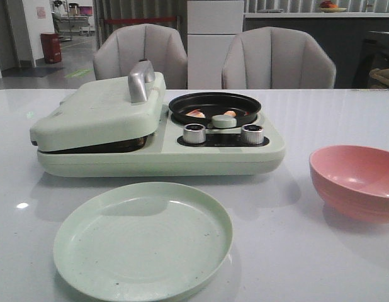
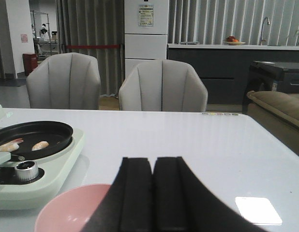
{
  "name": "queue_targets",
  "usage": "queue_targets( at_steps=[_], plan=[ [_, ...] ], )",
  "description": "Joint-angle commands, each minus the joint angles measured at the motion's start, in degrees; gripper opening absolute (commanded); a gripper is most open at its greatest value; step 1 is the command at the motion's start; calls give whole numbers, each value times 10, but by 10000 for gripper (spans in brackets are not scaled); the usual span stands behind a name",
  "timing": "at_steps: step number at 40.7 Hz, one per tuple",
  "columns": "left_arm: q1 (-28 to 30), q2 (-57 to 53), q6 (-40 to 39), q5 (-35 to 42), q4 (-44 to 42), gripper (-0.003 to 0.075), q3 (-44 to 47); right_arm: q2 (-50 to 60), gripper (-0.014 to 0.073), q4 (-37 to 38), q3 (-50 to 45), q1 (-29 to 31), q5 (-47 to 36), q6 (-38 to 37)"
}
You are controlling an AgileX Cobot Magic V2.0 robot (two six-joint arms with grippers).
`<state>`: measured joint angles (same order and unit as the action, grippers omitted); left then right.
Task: Make breakfast with bread and shrimp
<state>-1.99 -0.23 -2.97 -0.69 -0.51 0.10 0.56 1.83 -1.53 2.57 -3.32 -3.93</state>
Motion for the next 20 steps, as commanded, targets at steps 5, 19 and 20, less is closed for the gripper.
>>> queue_targets(
  at_steps=[5, 19, 20],
  plan=[
    [1, -10, 0, 52, 5, 101, 17, 13, 15, -7, 9, 3, -2, -7],
    [1, -10, 0, 52, 5, 101, 17, 12, 15, -8, 9, 3, -4, -6],
    [1, -10, 0, 52, 5, 101, 17, 12, 15, -8, 9, 3, -4, -6]
  ],
)
